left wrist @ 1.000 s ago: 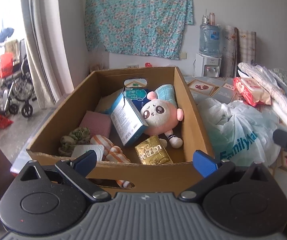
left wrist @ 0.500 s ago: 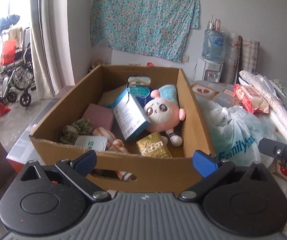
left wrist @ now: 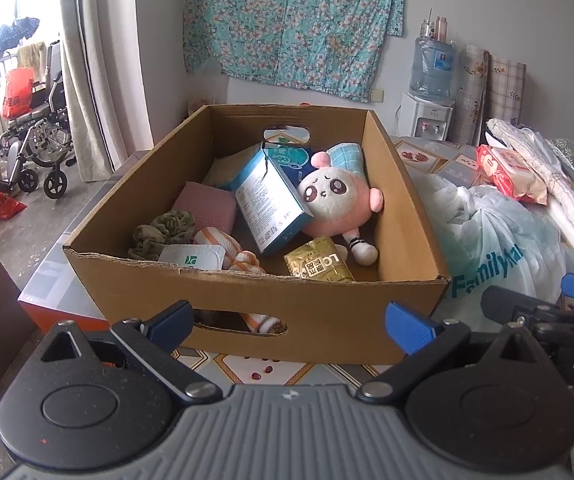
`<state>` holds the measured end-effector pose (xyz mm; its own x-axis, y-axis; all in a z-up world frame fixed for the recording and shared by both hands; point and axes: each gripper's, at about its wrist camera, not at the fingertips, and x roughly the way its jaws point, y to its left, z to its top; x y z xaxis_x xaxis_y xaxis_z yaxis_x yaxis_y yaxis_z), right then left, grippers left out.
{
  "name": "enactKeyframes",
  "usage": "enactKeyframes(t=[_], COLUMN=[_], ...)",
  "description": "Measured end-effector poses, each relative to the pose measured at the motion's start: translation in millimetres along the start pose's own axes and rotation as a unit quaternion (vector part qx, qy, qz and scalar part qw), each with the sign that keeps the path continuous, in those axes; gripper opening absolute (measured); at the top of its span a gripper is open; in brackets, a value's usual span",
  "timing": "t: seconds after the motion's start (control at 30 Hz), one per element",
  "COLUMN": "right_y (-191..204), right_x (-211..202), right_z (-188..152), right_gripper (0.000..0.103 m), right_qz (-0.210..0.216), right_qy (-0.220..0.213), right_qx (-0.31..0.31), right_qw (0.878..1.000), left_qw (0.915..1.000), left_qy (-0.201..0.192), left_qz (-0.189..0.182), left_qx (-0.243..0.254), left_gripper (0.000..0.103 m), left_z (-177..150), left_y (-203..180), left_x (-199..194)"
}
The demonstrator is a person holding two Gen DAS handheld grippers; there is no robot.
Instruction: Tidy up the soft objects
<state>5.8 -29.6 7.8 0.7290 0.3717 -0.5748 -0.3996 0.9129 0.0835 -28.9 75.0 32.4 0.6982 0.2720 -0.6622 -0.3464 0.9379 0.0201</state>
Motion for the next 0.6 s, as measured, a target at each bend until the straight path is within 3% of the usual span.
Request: enactKeyframes(t=[0.6], right_y=[2.1], right_x=[7.9], right_z=[0.4], right_gripper=[0.102], right_qz=[-0.006], right_qy=[0.012], right_qx=[-0.008], right_qw=[1.0], left_qw=[0.9998], left_qy=[0.014], left_qz=[0.011], left_qx=[0.0], left_gripper=[0.102], left_z=[-0.5], left_y=[3.1], left_x=[5.1])
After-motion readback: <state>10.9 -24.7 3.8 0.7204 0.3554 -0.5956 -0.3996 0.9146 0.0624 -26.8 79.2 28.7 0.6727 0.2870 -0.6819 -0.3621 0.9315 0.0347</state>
